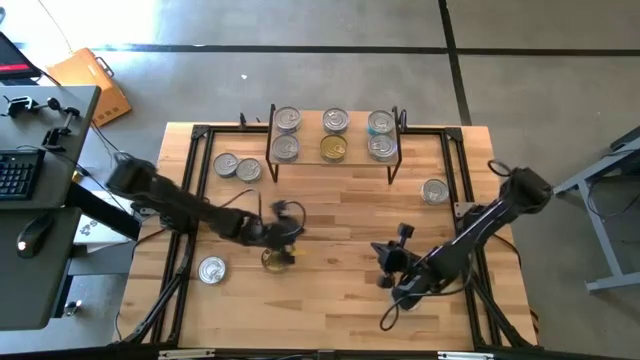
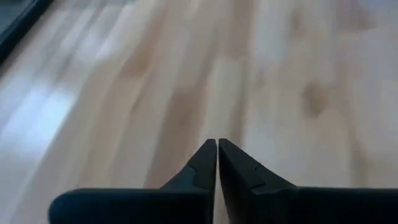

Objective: Stack canned seafood by type on shelf
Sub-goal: Stack the yellow tuna can on top of the yellow tuna can on the shelf

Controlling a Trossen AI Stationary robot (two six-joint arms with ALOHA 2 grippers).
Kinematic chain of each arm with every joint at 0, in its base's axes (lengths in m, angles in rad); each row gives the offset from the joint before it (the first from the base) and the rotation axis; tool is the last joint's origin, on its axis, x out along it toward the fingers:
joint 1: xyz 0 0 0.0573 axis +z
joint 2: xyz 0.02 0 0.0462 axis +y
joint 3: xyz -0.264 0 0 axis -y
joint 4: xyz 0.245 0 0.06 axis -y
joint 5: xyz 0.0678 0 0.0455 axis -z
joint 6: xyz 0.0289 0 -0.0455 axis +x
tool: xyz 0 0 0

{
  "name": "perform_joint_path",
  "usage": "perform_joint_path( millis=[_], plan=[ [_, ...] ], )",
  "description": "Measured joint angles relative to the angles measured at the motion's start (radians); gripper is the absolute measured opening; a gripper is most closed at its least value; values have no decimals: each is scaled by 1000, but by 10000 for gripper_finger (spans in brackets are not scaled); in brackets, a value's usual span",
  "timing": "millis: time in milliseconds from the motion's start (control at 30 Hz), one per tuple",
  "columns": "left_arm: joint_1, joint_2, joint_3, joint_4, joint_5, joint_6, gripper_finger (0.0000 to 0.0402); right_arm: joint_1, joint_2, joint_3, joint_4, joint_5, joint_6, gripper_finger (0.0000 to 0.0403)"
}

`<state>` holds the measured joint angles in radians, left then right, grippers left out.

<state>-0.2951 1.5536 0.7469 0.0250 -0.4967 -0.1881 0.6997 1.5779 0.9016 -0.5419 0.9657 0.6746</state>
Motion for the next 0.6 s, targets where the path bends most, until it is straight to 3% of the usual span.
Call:
perform_joint_path(
  millis=[167, 300, 600],
  plan=[
    [-94, -171, 2, -514, -197, -377, 2, -45, 55, 0, 56, 107, -3, 0],
    [-172, -257, -27, -802, -255, -700, 1, -85, 96, 0, 121, 151, -59, 0],
    [-245, -304, -223, -870, -253, -1195, 9, -157, 149, 0, 217, 78, -137, 0]
  ],
)
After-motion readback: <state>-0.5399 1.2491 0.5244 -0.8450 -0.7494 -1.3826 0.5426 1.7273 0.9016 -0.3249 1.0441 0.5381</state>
